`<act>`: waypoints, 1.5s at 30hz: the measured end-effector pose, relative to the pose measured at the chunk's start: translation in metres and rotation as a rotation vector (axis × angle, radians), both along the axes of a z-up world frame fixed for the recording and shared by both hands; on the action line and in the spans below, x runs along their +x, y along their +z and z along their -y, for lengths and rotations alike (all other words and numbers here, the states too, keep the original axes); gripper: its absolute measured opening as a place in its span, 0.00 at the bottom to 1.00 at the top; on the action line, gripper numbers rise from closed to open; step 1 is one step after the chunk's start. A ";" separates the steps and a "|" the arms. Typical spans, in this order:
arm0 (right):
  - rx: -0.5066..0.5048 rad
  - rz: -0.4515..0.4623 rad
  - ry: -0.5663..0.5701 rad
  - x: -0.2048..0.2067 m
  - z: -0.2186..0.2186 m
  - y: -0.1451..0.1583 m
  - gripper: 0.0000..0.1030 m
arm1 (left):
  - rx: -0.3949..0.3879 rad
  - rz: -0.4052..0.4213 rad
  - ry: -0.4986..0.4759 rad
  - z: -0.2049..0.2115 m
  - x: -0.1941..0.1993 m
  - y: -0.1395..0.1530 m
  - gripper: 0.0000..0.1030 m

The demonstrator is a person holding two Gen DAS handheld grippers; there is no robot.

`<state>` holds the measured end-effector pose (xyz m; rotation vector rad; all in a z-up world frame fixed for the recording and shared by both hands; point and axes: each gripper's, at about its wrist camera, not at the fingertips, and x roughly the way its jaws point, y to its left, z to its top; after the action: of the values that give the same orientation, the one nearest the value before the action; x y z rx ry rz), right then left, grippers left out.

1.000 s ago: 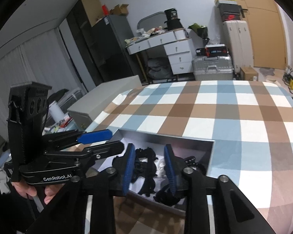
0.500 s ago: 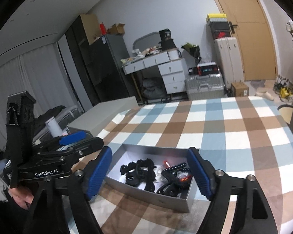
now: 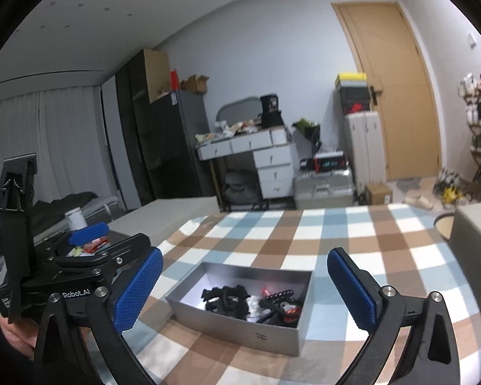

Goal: Organize jewelry

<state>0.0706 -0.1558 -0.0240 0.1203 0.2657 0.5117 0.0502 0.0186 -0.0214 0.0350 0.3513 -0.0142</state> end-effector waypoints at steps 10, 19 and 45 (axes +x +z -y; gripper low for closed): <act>-0.066 0.086 -0.125 -0.022 0.008 -0.015 1.00 | -0.029 0.058 0.077 -0.011 -0.008 -0.020 0.99; -0.146 0.070 -0.161 -0.024 0.006 -0.038 1.00 | -0.040 0.053 0.098 -0.018 -0.011 -0.036 0.99; -0.202 0.031 -0.152 -0.017 -0.004 -0.045 1.00 | -0.032 0.047 0.054 -0.012 -0.023 -0.043 0.99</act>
<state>0.0535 -0.1518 -0.0695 -0.0637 0.2743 0.3330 0.0275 0.0305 -0.0648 -0.0054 0.3045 0.0340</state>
